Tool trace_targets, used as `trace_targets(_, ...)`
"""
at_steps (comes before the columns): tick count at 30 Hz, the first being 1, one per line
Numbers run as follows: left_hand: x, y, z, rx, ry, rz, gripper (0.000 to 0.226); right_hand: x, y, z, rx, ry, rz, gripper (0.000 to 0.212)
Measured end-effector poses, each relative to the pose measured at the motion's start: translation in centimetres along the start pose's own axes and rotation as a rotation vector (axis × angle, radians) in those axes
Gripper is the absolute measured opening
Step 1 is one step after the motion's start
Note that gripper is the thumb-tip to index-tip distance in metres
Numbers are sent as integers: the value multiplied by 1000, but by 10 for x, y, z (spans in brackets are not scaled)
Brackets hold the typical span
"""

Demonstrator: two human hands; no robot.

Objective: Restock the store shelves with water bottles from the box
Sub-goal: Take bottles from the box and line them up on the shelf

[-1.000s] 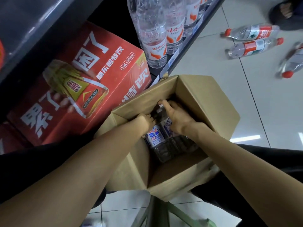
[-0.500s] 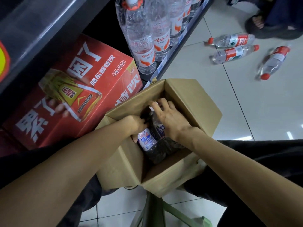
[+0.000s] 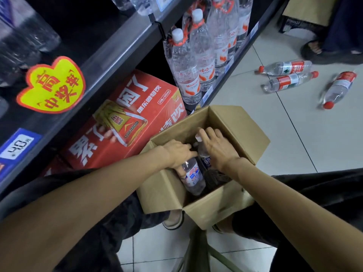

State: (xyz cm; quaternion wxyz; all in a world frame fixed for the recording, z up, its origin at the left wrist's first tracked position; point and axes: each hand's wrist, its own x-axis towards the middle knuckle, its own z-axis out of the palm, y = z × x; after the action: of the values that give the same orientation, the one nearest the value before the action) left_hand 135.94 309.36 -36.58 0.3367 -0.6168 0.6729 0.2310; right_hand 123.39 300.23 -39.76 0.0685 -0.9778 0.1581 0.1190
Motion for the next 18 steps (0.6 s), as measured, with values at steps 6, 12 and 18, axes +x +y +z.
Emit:
trace_targets(6,-46,-9,-22,-125,153,-75,87,-8,-8,2,242,-62,52,96)
trace_targets(12,-95,-18,-35,-283,249,-142,88,-20,-17,-4,354,-112,12,92)
trace_targets(18,-145,-17,-53,-433,412,-253,67,-36,-18,-43,461,85,-3,81)
